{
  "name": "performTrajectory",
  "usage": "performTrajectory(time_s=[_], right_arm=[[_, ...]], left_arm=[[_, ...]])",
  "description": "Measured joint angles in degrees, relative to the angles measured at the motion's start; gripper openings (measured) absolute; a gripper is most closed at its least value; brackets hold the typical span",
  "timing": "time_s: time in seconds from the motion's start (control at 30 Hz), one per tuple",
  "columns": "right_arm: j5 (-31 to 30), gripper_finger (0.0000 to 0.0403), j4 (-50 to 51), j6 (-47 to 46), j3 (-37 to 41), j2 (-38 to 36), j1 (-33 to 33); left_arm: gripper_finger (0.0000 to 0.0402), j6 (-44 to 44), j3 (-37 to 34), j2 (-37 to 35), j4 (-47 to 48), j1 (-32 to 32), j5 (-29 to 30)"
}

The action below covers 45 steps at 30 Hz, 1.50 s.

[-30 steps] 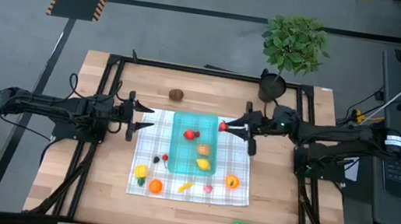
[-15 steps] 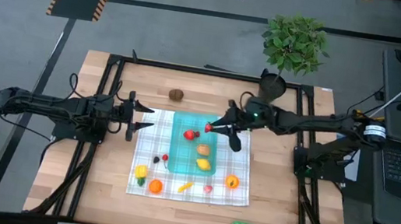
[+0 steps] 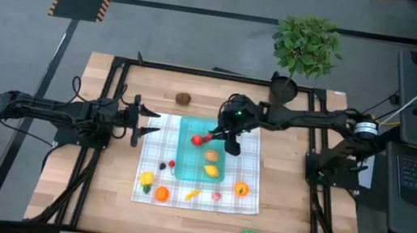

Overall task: Pick and placing Produce into tupperware
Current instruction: Put the strawberry into the blue bin

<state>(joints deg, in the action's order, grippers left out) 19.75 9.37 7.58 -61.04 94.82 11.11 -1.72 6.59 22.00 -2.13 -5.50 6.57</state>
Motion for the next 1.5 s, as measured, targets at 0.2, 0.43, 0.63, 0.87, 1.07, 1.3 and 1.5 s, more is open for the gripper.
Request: performTrajectory(time_s=[0.2,0.43,0.63,0.87,1.07,1.3,1.5], right_arm=[[-0.3,0.0089,3.8,0.4,-1.7,3.1,0.0],[-2.0,0.0089,6.6,0.4,-2.0,3.9,0.0],[-4.2,0.0089,5.7,0.5,-0.3,3.9,0.0],[-4.2,0.0089,4.5,0.5,0.4,4.3,0.0],[-4.2,0.0090,3.5,0.5,0.4,5.3,0.0],[-4.1,0.0090,1.7,1.7,0.5,6.8,0.0],[-4.1,0.0090,1.8,1.7,0.5,6.8,0.2]], left_arm=[[0.0224,0.0,0.0,0.0,0.0,0.0,0.0],[0.0224,0.0,0.0,0.0,0.0,0.0,0.0],[0.0224,0.0,0.0,0.0,0.0,0.0,0.0],[0.0224,0.0,0.0,0.0,0.0,0.0,0.0],[0.0224,0.0,0.0,0.0,0.0,0.0,0.0],[0.0224,0.0,0.0,0.1,0.2,0.0,0.0],[0.0224,0.0,0.0,0.1,0.1,0.0,0.0]])
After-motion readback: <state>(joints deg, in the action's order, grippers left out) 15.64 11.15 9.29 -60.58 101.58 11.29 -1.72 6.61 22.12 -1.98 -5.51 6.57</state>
